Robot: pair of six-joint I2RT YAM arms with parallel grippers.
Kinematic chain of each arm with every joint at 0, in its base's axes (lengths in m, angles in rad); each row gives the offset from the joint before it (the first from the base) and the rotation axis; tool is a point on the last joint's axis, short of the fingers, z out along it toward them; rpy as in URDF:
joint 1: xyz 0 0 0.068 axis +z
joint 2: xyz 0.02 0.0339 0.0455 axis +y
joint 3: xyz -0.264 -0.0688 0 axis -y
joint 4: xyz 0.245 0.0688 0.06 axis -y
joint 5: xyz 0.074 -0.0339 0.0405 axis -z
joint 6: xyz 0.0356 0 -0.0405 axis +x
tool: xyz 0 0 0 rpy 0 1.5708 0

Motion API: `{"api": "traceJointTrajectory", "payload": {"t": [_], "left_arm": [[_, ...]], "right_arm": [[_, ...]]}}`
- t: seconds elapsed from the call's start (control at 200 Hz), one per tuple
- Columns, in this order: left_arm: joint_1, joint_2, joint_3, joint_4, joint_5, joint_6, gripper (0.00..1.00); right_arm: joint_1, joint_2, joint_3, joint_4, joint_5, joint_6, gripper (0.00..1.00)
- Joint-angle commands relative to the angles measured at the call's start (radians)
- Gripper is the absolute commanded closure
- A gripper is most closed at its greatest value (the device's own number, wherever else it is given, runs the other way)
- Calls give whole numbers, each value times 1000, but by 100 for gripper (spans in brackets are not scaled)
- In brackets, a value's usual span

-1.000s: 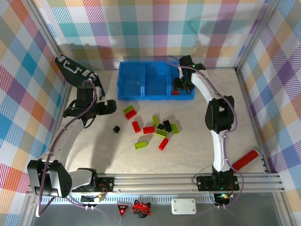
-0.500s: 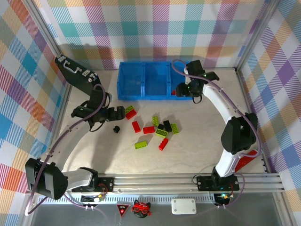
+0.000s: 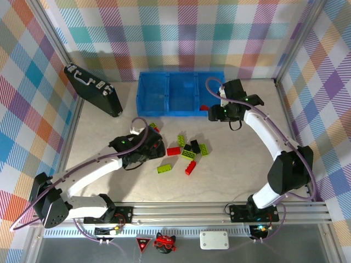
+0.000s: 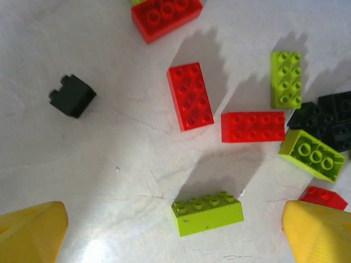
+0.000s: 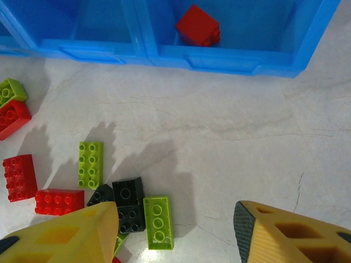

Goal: Sort the legos into containers by color
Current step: Pick up the lego from the middle-left of the table.

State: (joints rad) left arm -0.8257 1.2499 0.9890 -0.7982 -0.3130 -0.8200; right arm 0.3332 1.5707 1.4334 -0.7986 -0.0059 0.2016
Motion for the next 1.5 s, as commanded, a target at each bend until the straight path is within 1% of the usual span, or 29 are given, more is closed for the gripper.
{"api": "traceJointTrajectory", "payload": {"t": [0.0,0.16,0.265,0.44,0.505,0.66,0.85,1.22,1.495], "left_arm": [[-65,69,29,-70,-74,-157,0],[-142,155,49,-64,-64,-221,0],[-168,199,46,-32,-48,-240,0],[-175,272,39,27,5,-251,0],[-174,290,33,61,33,-229,0],[-174,328,31,63,51,-201,0],[-169,337,-3,101,73,-209,0],[-136,352,-74,176,113,-199,10],[-135,370,-70,183,117,-182,22]], "right_arm": [[2,-24,-21,16,-34,7,40],[3,-37,-44,15,-38,-3,41],[3,-46,-61,16,-38,-13,41],[3,-49,-65,8,-42,-27,41],[3,-54,-67,9,-40,-29,40],[1,-57,-77,4,-34,-34,40],[2,-64,-82,2,-40,-24,40],[2,-79,-79,-14,-39,-16,40],[3,-90,-77,-21,-39,-9,40]]}}
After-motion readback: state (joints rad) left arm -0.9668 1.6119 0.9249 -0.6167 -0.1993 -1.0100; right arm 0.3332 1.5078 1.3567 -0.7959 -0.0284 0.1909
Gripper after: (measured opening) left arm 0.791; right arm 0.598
